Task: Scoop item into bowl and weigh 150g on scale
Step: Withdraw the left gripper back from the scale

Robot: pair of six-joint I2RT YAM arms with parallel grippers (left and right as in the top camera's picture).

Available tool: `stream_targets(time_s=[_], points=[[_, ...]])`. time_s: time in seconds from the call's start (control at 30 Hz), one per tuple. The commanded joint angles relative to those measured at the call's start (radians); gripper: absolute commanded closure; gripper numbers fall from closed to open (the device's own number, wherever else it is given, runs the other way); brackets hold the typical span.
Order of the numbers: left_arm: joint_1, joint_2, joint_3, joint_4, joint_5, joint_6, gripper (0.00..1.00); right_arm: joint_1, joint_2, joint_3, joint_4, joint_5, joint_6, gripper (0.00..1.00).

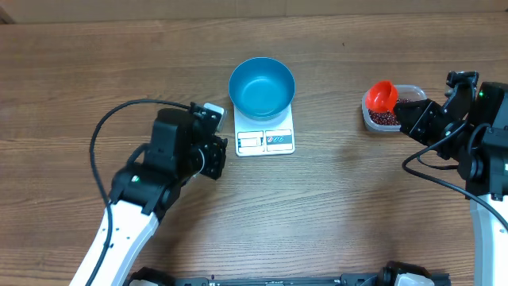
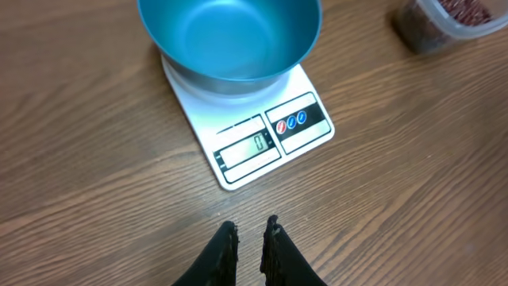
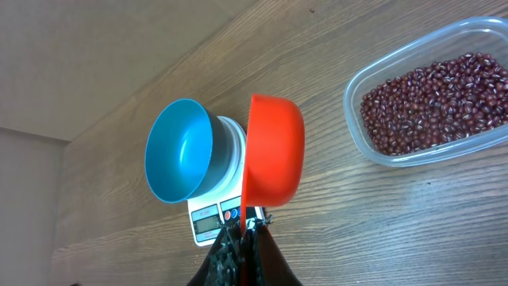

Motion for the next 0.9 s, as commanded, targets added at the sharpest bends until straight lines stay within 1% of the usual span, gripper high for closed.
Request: stream_targets(time_s=[0.0, 0.17, 0.2, 0.27, 0.3, 0.33, 0.5, 0.7, 0.87], points=[[0.004, 0.026, -0.008, 0.019, 0.039, 0.016, 0.84, -0.006, 0.0, 0.023, 0.005, 0.003, -0.008, 0.96], [0.004, 0.03, -0.008, 0.038, 0.06, 0.024, 0.8, -0.006, 0.0, 0.023, 0.005, 0.003, -0.008, 0.96], [0.004, 0.03, -0.008, 0.037, 0.054, 0.024, 0.74, -0.006, 0.0, 0.023, 0.005, 0.003, -0.008, 0.96], [0.004, 0.03, -0.008, 0.033, 0.045, 0.023, 0.46, -0.006, 0.0, 0.023, 0.006, 0.003, -0.008, 0.96], [0.004, 0.03, -0.008, 0.028, 0.043, 0.023, 0.22, -0.006, 0.0, 0.023, 0.006, 0.003, -0.008, 0.96], [0.004, 0.03, -0.008, 0.023, 0.041, 0.024, 0.0, -0.006, 0.0, 0.023, 0.006, 0.003, -0.008, 0.96], [0.004, 0.031, -0.008, 0.013, 0.041, 0.023, 0.0, -0.006, 0.0, 0.023, 0.006, 0.003, -0.008, 0.96], [0.004, 0.031, -0.008, -0.054, 0.017, 0.025, 0.0, -0.006, 0.0, 0.023, 0.005, 0.003, -0.008, 0.96], [0.004, 0.031, -0.008, -0.064, 0.007, 0.143, 0.01, -0.006, 0.0, 0.023, 0.006, 0.004, -0.008, 0.96]])
